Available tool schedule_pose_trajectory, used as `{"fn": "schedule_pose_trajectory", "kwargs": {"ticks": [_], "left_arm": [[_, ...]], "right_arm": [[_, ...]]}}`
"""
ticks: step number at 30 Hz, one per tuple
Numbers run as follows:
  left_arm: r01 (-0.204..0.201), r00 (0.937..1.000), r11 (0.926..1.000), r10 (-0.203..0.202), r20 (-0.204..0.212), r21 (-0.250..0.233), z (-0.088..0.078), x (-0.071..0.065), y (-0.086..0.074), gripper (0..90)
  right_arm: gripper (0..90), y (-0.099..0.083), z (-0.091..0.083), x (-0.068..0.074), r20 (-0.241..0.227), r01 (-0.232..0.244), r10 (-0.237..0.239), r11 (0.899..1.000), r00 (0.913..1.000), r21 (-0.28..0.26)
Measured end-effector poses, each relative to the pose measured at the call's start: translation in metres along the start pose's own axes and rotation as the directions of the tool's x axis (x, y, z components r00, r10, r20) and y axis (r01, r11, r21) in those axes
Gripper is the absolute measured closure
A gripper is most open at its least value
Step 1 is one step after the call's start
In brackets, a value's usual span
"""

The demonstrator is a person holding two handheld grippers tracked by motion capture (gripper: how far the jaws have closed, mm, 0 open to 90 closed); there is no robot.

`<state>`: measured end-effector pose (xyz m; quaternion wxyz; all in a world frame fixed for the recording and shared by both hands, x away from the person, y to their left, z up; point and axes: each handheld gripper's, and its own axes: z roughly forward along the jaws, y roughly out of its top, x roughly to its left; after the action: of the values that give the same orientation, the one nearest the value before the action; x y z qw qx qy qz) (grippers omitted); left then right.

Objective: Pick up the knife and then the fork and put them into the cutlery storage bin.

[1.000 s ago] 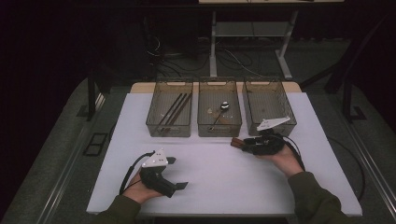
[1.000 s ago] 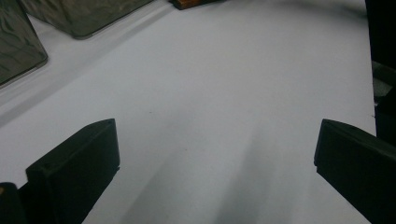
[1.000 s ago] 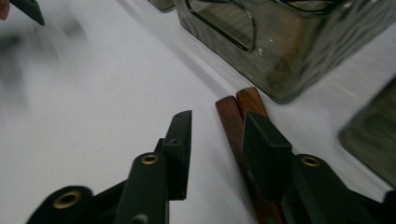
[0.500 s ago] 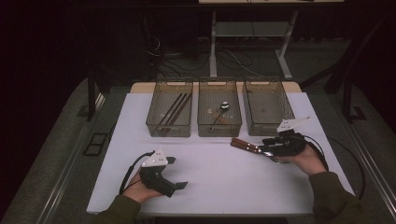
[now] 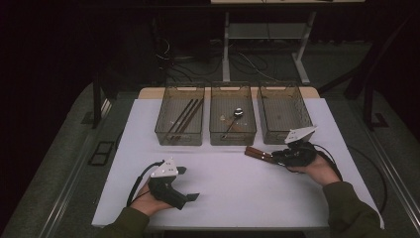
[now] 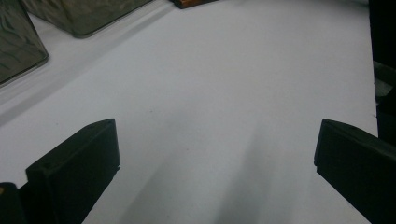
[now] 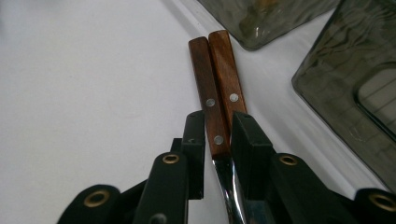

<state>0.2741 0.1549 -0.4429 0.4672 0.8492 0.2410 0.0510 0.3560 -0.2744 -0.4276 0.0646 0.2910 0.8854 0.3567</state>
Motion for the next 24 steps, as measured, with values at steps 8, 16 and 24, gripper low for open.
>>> {"fn": "schedule_pose_trajectory", "kwargs": {"ticks": [8,16,24], "left_arm": [[0.001,1.0,1.0,-0.001,0.0,0.0,0.0,0.0,0.0,0.0],[0.0,1.0,1.0,0.0,0.0,0.002,0.0,0.0,0.0,0.0],[0.002,1.0,1.0,-0.002,0.0,0.0,0.0,0.0,0.0,0.0]], "right_arm": [[77.0,0.002,0.01,0.0,-0.005,0.023,-0.023,0.999,0.9997,0.028],[76.7,-0.001,0.013,-0.001,0.001,0.041,-0.041,0.998,0.9991,0.05],[76.0,0.004,0.018,0.004,0.012,0.075,-0.077,0.99,0.997,0.122]]}}
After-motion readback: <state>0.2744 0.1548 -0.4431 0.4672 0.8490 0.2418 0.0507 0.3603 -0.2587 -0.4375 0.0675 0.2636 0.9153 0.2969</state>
